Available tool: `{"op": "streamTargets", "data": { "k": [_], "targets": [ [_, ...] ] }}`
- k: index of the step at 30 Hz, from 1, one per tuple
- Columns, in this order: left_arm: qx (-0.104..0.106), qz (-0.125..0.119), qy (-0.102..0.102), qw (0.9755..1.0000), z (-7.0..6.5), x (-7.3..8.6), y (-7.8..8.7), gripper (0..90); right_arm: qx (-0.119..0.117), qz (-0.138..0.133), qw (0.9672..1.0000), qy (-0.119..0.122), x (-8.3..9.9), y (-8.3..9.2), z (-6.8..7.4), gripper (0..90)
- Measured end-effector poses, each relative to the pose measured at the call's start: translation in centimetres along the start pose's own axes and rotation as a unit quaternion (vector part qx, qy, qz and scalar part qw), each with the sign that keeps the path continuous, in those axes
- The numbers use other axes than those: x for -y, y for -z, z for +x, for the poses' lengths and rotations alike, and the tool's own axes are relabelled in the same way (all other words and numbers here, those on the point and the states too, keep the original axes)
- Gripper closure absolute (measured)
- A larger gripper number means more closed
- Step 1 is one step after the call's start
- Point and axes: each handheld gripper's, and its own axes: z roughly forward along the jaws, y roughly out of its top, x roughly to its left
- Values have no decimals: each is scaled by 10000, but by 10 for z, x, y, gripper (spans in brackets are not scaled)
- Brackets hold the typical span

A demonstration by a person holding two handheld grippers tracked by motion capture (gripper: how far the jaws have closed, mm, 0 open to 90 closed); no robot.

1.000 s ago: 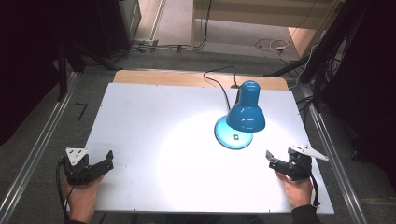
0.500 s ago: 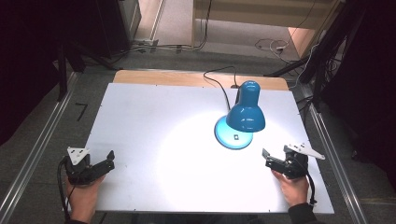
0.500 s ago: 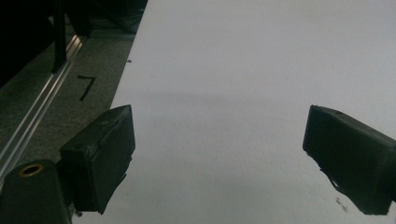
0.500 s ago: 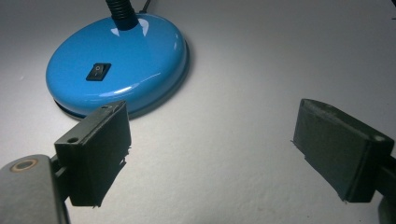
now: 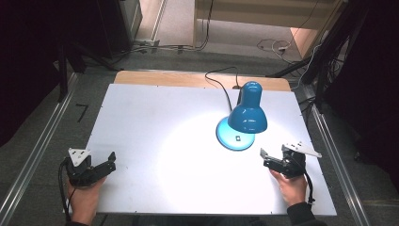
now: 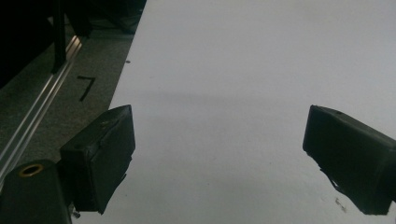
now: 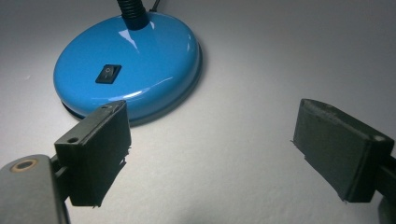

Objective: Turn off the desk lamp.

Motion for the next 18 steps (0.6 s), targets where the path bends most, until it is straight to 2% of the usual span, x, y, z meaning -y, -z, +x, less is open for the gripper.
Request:
{"op": "streamTargets", "data": {
  "k": [11, 18],
  "targets": [
    [4, -1, -9, 10000, 0, 0, 0, 97, -60, 28, 9999, 158, -5, -10, 11, 102],
    [1, 0, 4, 10000, 0, 0, 0, 97, -84, 8, 9998, 174, -7, -13, 14, 109]
  ]
}}
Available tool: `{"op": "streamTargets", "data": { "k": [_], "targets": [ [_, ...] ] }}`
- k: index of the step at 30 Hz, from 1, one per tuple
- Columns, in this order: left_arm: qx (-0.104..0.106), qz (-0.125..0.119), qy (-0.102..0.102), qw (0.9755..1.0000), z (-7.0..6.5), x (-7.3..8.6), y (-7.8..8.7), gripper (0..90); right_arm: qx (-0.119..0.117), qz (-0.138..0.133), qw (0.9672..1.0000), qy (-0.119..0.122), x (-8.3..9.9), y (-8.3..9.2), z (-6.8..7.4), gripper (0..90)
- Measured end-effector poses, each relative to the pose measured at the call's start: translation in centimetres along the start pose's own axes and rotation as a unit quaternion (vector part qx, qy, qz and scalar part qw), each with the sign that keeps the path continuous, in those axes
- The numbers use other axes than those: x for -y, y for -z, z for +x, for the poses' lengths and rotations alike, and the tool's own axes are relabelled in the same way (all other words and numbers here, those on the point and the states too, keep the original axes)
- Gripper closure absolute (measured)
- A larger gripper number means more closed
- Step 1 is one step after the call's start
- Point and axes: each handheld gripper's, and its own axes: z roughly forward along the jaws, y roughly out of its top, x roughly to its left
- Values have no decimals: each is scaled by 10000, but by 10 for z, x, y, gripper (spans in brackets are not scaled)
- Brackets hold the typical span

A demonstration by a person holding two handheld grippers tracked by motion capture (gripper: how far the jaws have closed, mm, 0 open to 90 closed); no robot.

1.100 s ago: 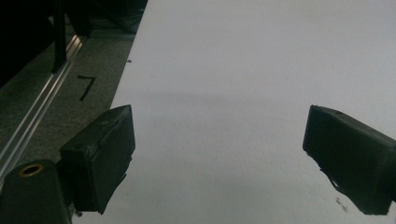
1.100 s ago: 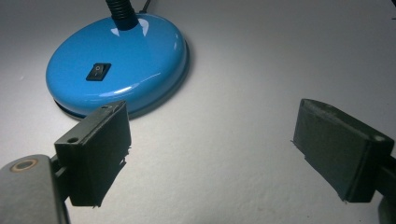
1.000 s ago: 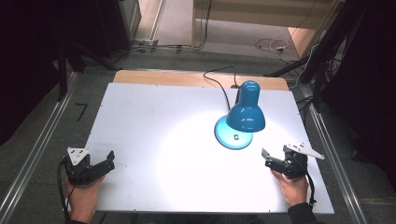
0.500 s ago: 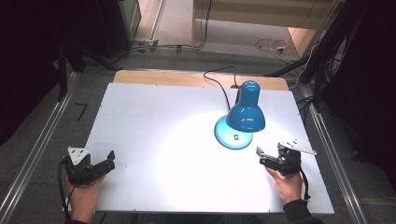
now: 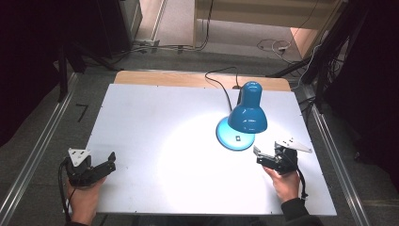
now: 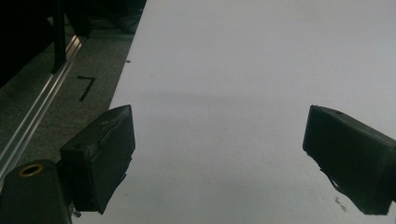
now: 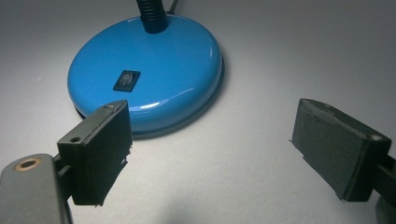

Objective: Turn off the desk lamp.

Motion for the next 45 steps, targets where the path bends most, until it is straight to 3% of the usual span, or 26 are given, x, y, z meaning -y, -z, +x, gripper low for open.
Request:
{"op": "streamTargets", "data": {
  "k": [28, 32, 45],
  "targets": [
    [24, -18, 0, 10000, 0, 0, 1, 97, -78, 6, 10000, 61, -7, -13, 15, 143],
    [23, -16, 11, 10000, 0, 0, 1, 97, -14, -51, 10000, 70, -8, -15, 18, 217],
    [23, -17, 5, 10000, 0, 0, 1, 97, -53, -58, 9998, 193, -10, -22, 28, 288]
  ]
}}
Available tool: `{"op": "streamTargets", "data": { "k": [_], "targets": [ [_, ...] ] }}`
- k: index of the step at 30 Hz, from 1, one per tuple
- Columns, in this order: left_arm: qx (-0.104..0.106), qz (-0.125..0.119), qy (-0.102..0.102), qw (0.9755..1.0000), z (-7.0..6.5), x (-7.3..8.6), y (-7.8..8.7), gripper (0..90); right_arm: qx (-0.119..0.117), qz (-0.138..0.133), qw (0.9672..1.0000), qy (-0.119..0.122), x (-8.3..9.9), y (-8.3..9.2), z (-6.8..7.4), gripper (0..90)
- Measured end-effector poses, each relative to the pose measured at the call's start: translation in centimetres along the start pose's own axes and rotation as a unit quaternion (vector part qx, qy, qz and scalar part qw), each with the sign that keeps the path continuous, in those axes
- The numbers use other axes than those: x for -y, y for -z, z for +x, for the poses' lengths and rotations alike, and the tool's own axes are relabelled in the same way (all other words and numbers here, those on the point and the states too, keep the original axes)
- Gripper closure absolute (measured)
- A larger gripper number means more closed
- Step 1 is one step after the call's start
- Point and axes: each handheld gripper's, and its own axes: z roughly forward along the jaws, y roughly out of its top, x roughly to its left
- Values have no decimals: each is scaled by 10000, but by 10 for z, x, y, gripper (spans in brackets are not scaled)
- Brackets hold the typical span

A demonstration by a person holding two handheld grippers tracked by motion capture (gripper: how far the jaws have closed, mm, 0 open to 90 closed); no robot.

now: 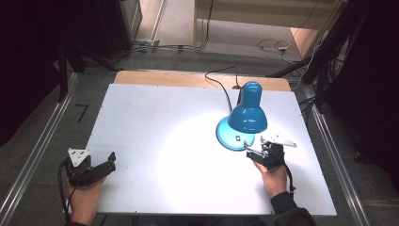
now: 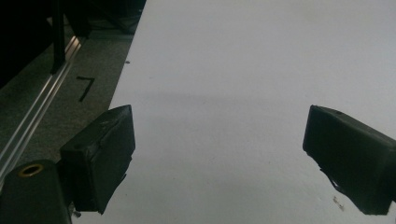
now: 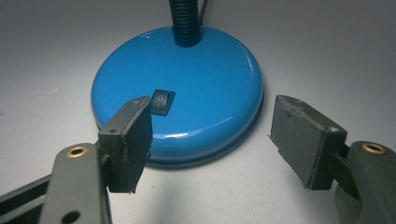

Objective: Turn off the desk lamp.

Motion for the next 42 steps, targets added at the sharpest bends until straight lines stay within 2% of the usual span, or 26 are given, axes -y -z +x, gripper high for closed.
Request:
{"op": "streamTargets", "data": {
  "k": [3, 6, 9, 14, 16, 23, 32, 42],
  "targets": [
    [-2, 16, -8, 10000, 0, 0, -1, 97, -30, 12, 10000, -60, -2, -2, 2, 309],
    [-6, 24, -4, 10000, 0, 0, -1, 97, -91, 44, 9999, -112, -4, -6, 4, 366],
    [-2, 1, 3, 10000, 1, 0, 0, 97, -110, 62, 9999, -58, -5, -8, 6, 395],
    [8, 0, 3, 10000, 2, 0, 1, 97, -182, 14, 9998, -8, -7, -11, 13, 533],
    [8, -3, 15, 10000, 2, 0, 1, 97, -194, -10, 9998, 5, -8, -12, 14, 560],
    [0, -10, 18, 10000, 3, 0, 0, 97, -206, 7, 9998, 64, -8, -17, 18, 575],
    [4, 6, -7, 10000, 3, 0, 0, 97, -305, -15, 9995, 56, -8, -24, 19, 830],
    [14, 16, -1, 10000, 2, 0, 0, 97, -337, -24, 9994, 125, -8, -29, 23, 868]
  ]
}}
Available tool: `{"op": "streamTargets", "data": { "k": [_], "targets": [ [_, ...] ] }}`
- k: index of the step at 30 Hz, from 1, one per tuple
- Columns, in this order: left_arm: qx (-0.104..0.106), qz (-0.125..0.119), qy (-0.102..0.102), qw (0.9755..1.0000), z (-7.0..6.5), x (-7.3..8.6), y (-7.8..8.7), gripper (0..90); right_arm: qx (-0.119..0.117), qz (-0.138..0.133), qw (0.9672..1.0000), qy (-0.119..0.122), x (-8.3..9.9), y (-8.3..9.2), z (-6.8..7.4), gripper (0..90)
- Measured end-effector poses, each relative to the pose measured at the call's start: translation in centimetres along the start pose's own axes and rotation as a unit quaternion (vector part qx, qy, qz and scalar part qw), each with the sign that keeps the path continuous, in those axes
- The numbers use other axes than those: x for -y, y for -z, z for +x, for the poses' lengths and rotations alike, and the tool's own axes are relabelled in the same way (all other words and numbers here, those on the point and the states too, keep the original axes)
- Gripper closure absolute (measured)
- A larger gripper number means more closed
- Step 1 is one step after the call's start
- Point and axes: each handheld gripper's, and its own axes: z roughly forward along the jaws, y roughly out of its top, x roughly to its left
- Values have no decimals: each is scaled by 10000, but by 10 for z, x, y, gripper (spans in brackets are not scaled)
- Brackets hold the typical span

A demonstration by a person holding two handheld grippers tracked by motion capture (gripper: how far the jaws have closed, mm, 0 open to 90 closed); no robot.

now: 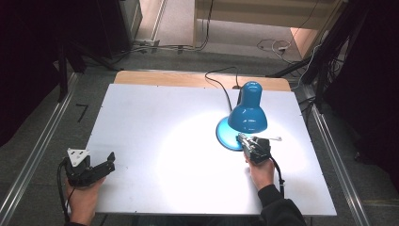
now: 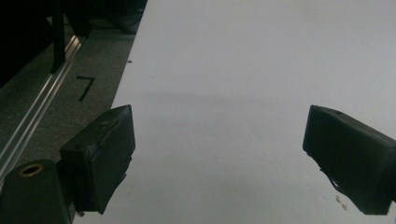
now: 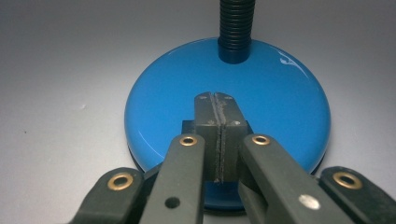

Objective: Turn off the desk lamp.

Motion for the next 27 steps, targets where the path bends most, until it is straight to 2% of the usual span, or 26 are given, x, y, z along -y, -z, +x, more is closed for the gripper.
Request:
{"op": "streamTargets", "data": {
  "k": [27],
  "targets": [
    [-4, 5, 5, 10000, -1, 0, 0, 97, 8, 25, 10000, 68, 1, -5, 0, 876]
  ]
}}
